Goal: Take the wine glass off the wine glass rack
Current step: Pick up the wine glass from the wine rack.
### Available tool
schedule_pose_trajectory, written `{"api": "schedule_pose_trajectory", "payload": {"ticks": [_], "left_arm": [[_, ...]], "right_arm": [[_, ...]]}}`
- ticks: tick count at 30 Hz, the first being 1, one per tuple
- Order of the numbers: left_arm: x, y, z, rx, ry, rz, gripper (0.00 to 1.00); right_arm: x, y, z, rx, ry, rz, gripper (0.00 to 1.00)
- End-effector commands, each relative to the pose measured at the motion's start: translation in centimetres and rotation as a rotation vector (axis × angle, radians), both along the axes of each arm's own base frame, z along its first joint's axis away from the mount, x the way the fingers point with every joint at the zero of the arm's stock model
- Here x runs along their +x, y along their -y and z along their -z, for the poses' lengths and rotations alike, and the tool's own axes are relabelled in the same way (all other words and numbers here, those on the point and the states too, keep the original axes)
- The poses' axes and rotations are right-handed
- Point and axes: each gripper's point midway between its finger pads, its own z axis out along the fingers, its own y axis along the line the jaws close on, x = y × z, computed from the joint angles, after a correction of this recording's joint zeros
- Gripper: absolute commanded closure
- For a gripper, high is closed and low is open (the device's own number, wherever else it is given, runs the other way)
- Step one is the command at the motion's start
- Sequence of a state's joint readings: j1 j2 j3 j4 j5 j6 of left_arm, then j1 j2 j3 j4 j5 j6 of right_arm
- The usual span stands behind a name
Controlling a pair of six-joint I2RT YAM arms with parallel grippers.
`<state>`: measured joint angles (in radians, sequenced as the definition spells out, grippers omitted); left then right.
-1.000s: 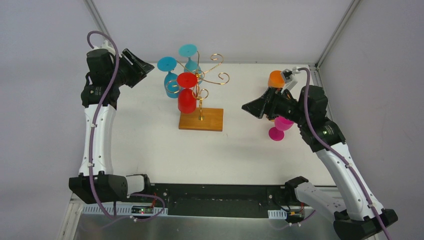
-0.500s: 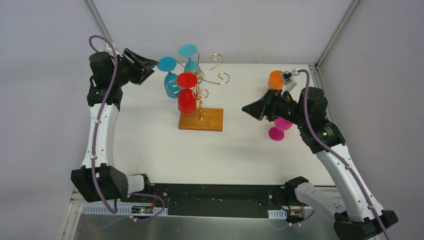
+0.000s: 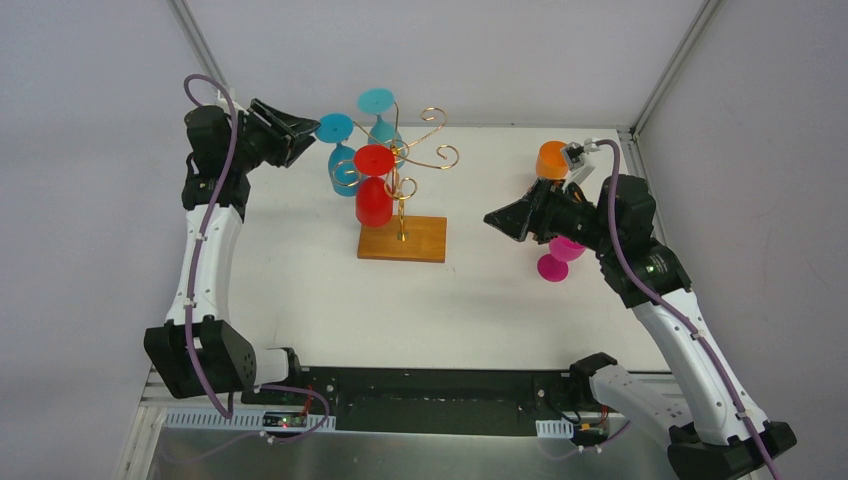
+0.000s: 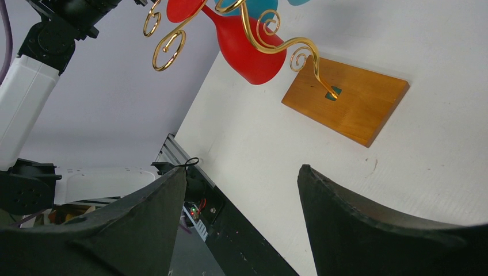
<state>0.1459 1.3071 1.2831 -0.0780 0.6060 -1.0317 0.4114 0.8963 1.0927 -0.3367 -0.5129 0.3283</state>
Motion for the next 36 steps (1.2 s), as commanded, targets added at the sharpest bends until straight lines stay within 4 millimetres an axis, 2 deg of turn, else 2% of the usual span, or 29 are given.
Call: {"api": "schedule_pose_trajectory", "payload": {"ticks": [1, 6, 14, 25, 36], "left_arm": [[0.4, 0.2, -1.5, -0.038, 0.073, 0.034, 0.60], [0.6, 0.4, -1.3, -0.058, 0.075, 0.041, 0.66], [0.6, 0.6, -0.8, -0.071, 0.073, 0.053, 0.81], [0.3, 0.6, -1.1, -0.067, 0.081, 0.057, 0.99], [-0.1, 1.0, -3.1, -0.096, 0.126, 0.073, 1.00]], "right_arm": [[-0.4, -0.2, -1.1, 0.014, 0.062, -0.024, 0.26], [-0.5, -0.1, -0.8, 0.010, 0.053, -0.024, 0.27], [-0.5, -0.2, -0.5, 0.009, 0.048, -0.028, 0.27], [-0.6, -0.1, -0.4, 0.009, 0.050, -0.023, 0.28], [-0.6, -0.1, -0.4, 0.013, 0.051, -0.022, 0.28]]}}
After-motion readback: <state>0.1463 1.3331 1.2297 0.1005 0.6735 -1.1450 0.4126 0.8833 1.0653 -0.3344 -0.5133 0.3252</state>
